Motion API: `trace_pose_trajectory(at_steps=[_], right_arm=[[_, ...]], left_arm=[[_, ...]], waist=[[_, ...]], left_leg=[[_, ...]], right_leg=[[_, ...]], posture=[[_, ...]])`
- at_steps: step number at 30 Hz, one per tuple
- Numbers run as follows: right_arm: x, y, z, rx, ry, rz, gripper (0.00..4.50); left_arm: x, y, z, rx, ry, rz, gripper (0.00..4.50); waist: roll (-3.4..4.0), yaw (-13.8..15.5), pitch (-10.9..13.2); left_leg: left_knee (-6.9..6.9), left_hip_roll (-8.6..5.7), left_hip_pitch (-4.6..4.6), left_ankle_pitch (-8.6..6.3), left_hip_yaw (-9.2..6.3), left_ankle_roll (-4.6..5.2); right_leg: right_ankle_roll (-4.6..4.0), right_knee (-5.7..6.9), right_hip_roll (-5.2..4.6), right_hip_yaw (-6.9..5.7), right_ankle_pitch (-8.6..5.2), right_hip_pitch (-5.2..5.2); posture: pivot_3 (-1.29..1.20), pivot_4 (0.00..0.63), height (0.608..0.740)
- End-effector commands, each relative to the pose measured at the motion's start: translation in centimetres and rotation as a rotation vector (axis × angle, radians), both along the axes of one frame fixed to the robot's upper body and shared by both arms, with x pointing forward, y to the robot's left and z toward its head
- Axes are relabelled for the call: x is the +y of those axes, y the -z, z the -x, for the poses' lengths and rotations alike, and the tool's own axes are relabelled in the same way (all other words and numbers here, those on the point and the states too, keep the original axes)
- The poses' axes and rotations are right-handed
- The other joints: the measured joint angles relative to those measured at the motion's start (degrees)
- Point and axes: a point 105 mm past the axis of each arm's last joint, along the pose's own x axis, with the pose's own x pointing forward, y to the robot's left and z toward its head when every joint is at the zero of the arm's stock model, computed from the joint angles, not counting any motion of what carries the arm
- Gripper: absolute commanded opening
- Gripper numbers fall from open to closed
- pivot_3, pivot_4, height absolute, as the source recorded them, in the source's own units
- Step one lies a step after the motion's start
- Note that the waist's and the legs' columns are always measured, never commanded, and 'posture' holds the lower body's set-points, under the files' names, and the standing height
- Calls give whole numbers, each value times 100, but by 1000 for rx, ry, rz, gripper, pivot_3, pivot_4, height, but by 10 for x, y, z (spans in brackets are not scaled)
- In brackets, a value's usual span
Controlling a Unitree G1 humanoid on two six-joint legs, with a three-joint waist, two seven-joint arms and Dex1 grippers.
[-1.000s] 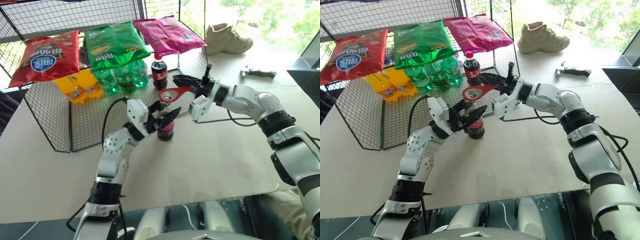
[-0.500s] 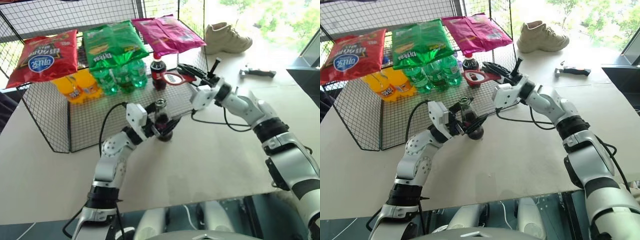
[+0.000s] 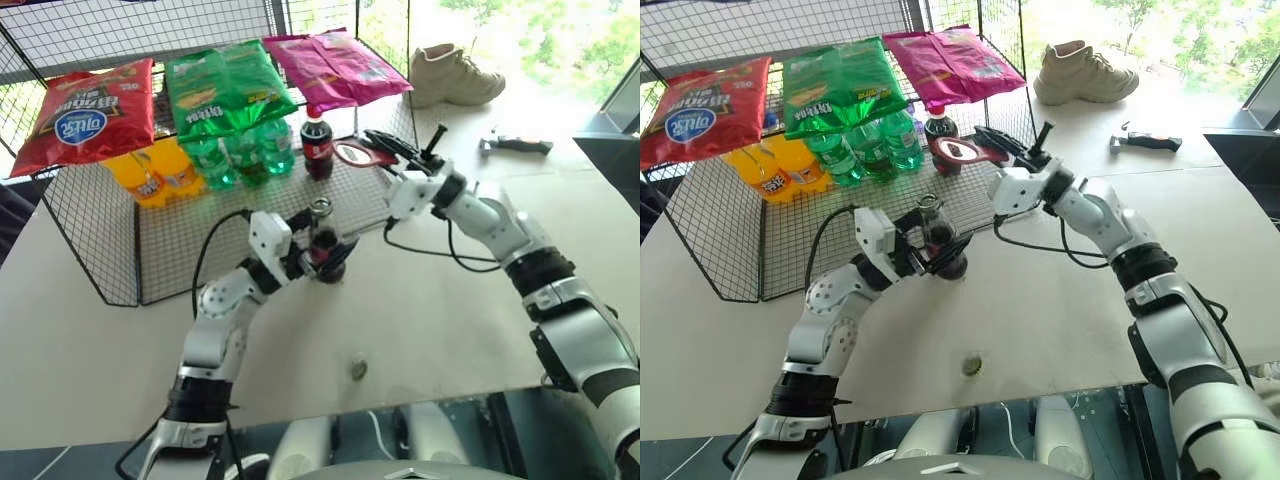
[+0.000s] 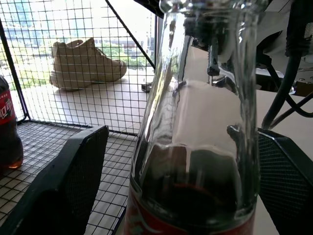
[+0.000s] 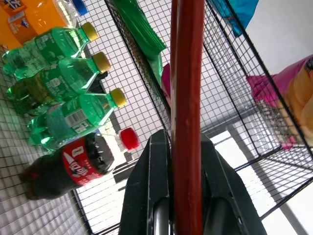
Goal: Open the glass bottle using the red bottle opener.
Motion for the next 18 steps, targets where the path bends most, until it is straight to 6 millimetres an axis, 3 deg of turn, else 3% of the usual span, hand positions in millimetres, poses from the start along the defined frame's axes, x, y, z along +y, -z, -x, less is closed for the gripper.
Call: trace_pose_trajectory(at_steps=[1,12,18], right_arm=[[-7,-9,5,66,-11,-122,0],[-36,23,13,371,34,-270,0],[-46,66,34,784,-32,-325,0]], left_arm=[[1,-10,10,-45,17,-10,4386],[12,0,24,-7,3,-51,4386],[28,11,38,35,-27,-94,4386]], waist=[[0,-1,0],[2,15,1],[3,21,2]], left_leg=[[0,1,0,0,0,0],[1,3,-1,-1,-5,1],[0,4,-2,-9,-5,16]], right_leg=[[0,0,0,0,0,0],[0,0,-2,-4,0,1],[0,-1,-5,-4,0,2]], posture=[[0,150,740],[0,150,740],[0,150,740]])
